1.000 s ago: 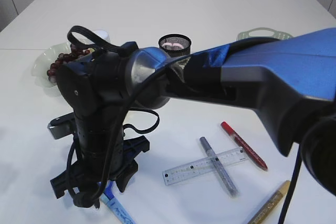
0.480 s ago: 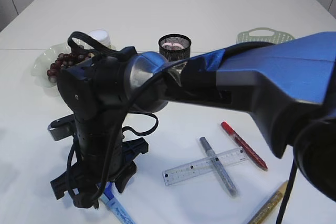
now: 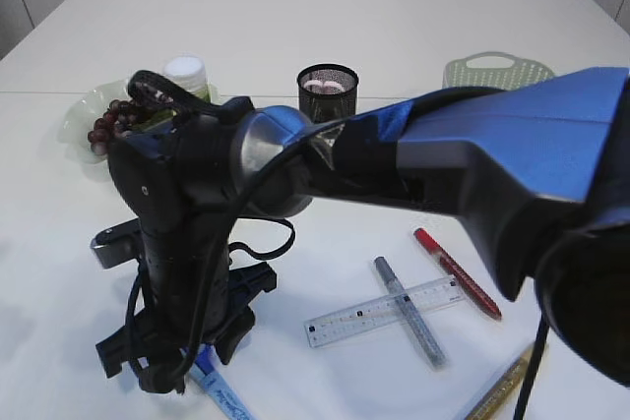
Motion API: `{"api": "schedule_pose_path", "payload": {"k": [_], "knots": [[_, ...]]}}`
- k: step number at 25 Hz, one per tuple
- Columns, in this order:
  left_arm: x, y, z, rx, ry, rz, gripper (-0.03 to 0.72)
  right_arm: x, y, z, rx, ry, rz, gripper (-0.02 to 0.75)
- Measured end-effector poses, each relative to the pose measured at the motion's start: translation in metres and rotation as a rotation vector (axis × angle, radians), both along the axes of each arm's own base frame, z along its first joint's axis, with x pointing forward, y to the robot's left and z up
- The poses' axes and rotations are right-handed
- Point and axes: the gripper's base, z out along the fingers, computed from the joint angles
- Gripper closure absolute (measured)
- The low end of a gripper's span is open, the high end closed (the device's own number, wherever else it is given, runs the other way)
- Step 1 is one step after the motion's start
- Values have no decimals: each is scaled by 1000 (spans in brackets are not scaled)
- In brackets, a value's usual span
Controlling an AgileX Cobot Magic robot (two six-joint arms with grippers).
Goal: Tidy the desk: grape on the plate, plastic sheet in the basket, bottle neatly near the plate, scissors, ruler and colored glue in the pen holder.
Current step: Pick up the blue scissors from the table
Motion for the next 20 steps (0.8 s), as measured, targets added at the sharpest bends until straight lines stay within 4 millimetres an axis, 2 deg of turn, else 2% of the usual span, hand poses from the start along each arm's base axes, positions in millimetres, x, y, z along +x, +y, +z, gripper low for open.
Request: {"api": "schedule_pose_path", "payload": {"k": [7,15,20], "knots": [[0,0,0,-2,0,1,179,0,0,-9,-14,11,2,338],[0,0,0,-2,0,1,180,0,0,-14,-31,20,5,400],[0,0,0,-2,0,1,180,0,-2,-14,-54,25,15,471]]}}
